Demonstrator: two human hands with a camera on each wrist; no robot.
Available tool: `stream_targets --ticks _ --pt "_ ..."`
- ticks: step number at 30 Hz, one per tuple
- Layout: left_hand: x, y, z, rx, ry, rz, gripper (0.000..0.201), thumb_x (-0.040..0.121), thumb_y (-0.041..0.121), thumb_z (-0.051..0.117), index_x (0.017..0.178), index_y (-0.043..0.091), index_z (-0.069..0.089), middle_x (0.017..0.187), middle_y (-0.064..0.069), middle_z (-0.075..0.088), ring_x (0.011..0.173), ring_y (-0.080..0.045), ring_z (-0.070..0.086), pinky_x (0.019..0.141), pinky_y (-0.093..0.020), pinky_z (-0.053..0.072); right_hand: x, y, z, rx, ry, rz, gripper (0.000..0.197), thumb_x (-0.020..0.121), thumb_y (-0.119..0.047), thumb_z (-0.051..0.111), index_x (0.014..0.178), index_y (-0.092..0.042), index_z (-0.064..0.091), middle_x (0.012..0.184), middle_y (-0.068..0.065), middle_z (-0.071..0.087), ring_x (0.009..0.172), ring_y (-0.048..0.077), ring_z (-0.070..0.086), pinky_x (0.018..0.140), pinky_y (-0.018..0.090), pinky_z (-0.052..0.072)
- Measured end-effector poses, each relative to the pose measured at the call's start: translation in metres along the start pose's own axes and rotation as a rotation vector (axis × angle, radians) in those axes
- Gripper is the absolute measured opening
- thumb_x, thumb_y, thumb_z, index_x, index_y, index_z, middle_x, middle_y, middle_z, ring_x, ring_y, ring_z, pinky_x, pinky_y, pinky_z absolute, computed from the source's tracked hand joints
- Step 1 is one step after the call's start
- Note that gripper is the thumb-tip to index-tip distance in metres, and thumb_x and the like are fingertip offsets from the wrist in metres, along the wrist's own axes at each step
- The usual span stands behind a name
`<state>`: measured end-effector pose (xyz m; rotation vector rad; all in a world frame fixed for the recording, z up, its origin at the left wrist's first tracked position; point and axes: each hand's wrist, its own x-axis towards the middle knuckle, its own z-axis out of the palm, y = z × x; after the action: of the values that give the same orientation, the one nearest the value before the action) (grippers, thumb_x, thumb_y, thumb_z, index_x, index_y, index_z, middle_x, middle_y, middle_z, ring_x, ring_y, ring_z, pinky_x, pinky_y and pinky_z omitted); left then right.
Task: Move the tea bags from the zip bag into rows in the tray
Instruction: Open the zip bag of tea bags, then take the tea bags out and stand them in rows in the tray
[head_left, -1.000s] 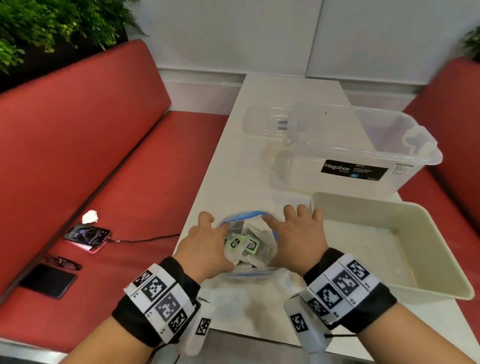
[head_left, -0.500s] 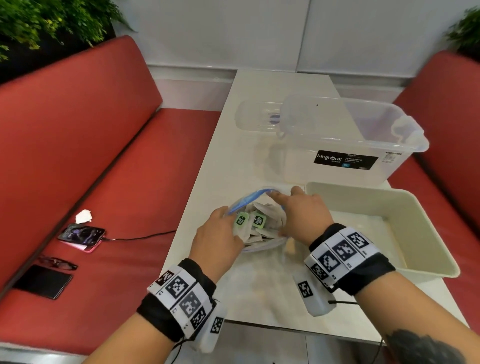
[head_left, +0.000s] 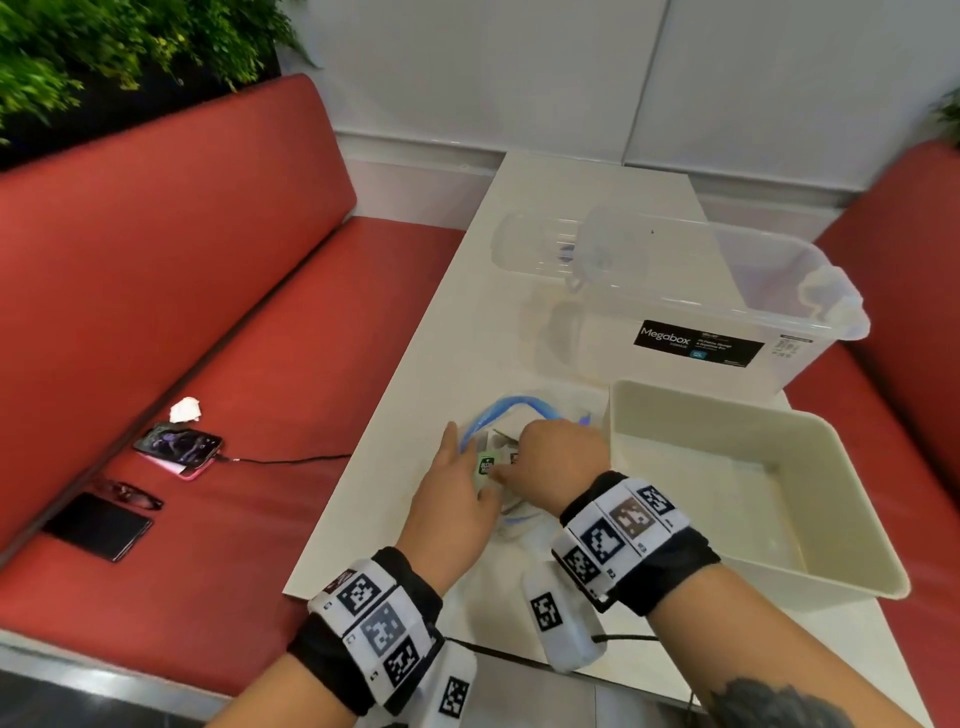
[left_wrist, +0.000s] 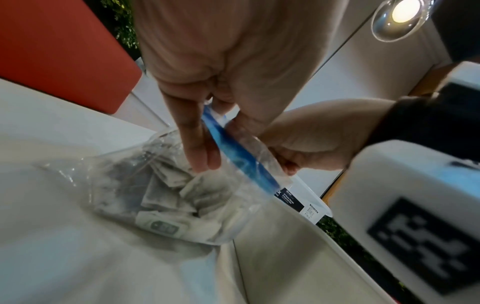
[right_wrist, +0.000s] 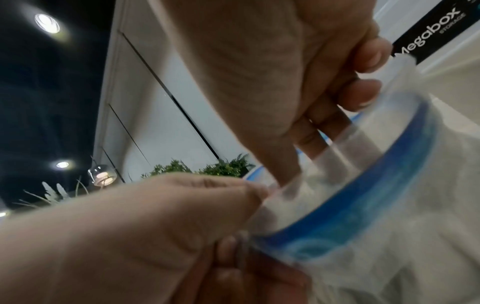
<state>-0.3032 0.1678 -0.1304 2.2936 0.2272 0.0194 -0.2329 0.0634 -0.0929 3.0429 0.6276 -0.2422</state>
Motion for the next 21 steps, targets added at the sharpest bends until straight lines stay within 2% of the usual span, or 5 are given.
stream_targets --ticks 3,7,14,18,21 --pt "-0.007 0.002 0.002 0.011 -0.008 0.025 0.055 0.087 0.007 0.045 0.139 0.021 0.037 0.158 -0.006 0.004 0.129 -0.020 0.042 0.093 -0.018 0.033 0.002 -0.008 0.006 -0.035 -0.058 -0.002 0.040 0.084 -0.053 0.047 0.065 -0.017 0.048 0.070 -0.004 0.055 0.075 0.017 0.056 0.086 0.033 0.043" --pt "-0.014 0.002 0.002 0.036 -0.042 0.044 0.058 0.087 0.013 0.048 0.142 0.026 0.033 0.158 -0.003 0.000 0.117 -0.018 0.053 0.087 -0.016 0.035 0.005 -0.012 0.012 0.100 -0.079 -0.020 0.023 0.080 -0.039 0.052 0.087 -0.020 0.063 0.082 -0.002 0.064 0.079 0.018 0.062 0.072 0.030 0.044" --pt "-0.006 0.009 -0.004 -0.008 -0.063 0.001 0.064 0.087 0.012 0.052 0.145 0.019 0.026 0.157 -0.008 0.003 0.135 -0.018 0.035 0.089 -0.006 0.023 0.009 -0.003 0.004 0.351 -0.156 0.044 0.030 0.078 -0.022 0.058 0.054 -0.015 0.042 0.056 -0.001 0.044 0.056 0.015 0.048 0.050 0.022 0.036" --pt "0.002 0.009 -0.005 -0.048 -0.059 -0.008 0.065 0.085 0.010 0.053 0.144 0.020 0.029 0.153 -0.008 0.021 0.131 -0.021 0.038 0.087 -0.008 0.026 0.009 0.020 -0.012 0.457 -0.036 0.089 0.032 0.074 -0.022 0.067 0.058 -0.014 0.041 0.057 -0.001 0.042 0.060 0.017 0.045 0.045 0.022 0.027" --pt "0.006 0.004 -0.008 0.049 -0.011 -0.008 0.070 0.085 0.024 0.054 0.145 0.038 0.021 0.157 -0.002 0.015 0.141 -0.015 0.022 0.107 -0.025 0.029 0.008 0.037 -0.014 0.514 0.015 0.107 0.038 0.075 -0.025 0.071 0.055 -0.018 0.039 0.054 -0.004 0.041 0.051 0.011 0.039 0.045 0.022 0.026"
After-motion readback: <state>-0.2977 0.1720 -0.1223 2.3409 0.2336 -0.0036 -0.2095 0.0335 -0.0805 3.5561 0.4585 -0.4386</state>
